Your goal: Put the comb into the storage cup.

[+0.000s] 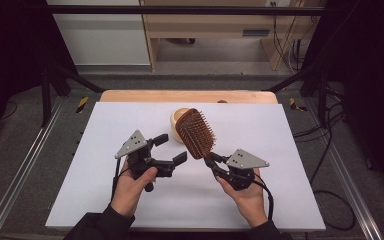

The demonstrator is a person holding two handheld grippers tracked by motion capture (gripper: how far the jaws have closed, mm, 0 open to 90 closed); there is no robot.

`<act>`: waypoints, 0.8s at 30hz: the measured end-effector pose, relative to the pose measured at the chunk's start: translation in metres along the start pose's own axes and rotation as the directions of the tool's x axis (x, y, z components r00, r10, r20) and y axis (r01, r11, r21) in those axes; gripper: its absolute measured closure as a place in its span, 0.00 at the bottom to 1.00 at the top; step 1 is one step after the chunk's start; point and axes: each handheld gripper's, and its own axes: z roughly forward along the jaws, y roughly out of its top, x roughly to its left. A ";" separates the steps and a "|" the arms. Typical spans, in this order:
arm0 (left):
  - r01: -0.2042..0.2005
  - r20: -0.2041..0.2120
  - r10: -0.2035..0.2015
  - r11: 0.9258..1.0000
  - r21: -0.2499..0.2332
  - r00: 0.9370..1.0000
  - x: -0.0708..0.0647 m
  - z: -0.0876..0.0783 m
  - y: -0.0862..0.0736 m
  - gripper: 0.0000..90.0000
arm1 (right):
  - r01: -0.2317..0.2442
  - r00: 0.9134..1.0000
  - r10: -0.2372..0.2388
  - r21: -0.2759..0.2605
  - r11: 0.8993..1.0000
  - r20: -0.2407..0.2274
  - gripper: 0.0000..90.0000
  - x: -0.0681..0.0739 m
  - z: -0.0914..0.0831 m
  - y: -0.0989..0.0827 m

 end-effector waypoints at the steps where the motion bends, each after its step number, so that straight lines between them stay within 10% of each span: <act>1: -0.004 0.000 0.004 1.000 0.000 1.000 -0.002 0.001 0.001 0.03 | 0.002 1.000 -0.002 -0.006 1.000 -0.003 0.81 0.001 0.000 -0.001; 24: 0.161 0.006 -0.161 0.983 -0.086 0.987 -0.006 0.023 0.023 0.15 | 0.040 0.999 -0.040 -0.017 0.999 0.015 0.81 0.017 0.007 -0.005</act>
